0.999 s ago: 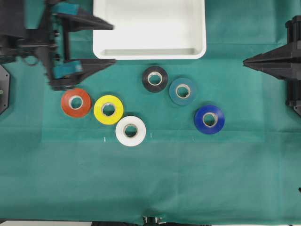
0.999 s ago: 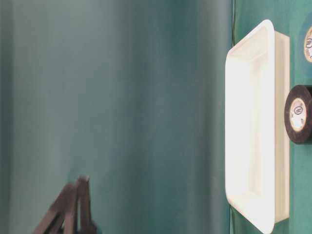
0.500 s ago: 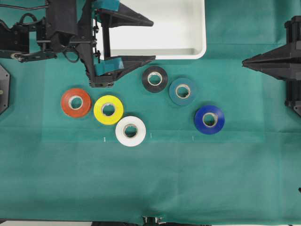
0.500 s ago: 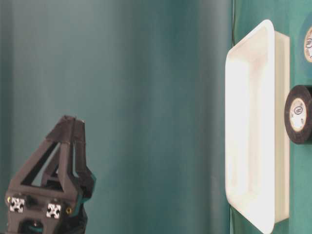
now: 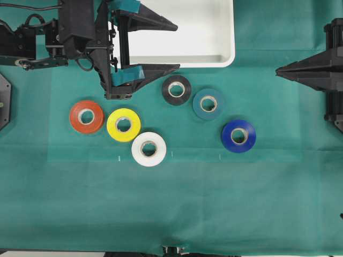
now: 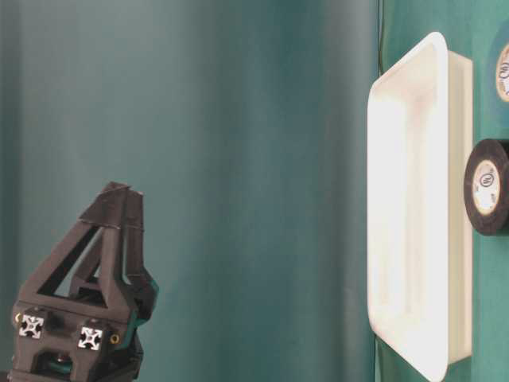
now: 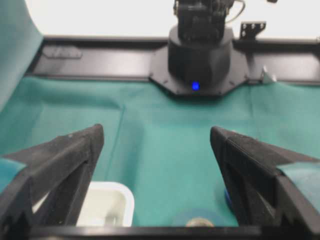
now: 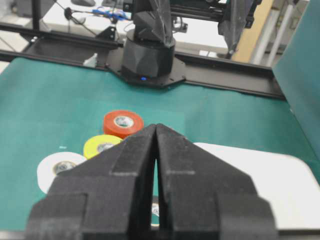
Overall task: Pick up the tape from a random location and place it into the white case.
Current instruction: 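Move the left gripper toward the black tape roll behind the yellow roll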
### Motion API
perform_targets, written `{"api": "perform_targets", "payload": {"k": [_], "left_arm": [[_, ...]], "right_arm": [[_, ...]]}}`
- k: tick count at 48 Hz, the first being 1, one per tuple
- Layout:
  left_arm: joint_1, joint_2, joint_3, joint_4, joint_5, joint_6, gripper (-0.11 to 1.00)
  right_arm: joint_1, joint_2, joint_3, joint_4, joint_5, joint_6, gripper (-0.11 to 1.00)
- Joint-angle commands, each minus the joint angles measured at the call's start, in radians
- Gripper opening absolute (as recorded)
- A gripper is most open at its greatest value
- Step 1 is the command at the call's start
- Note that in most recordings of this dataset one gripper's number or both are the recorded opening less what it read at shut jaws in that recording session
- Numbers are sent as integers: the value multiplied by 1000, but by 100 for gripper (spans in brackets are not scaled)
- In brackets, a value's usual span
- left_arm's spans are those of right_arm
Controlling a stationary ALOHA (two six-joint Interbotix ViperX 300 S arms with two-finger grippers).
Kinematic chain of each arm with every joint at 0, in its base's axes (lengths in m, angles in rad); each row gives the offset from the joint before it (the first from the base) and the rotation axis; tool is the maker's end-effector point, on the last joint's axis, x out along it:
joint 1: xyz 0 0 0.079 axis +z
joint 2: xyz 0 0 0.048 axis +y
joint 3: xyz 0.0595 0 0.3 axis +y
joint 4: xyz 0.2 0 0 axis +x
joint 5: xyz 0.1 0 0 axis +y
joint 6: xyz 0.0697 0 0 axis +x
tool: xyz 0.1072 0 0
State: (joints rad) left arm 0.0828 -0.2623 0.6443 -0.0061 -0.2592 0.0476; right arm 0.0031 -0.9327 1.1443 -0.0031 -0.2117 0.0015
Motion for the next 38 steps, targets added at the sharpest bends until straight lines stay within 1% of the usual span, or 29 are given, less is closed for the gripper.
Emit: {"api": "perform_targets", "payload": {"k": [1,11,13,23,32,38], "left_arm": [[-2,-6,-35,0,78,-3,99],[-3,5,-133,-2,347,-5,99],[-5,9,-163,-2,413,-3,99],[-5,51,-290,-2,667,2,99],[-6,104,-391,2,870,2,99],[-11,138,-449,2,983,3,99]], "right_arm": [[-2,8,-26,-2,-5,0,0],[-2,8,-28,-2,-5,0,0],[-2,8,-28,-2,-5,0,0],[-2,8,-28,-2,2,2,0],[-2,9,-28,-2,2,2,0],[-2,9,-28,-2,2,2,0]]}}
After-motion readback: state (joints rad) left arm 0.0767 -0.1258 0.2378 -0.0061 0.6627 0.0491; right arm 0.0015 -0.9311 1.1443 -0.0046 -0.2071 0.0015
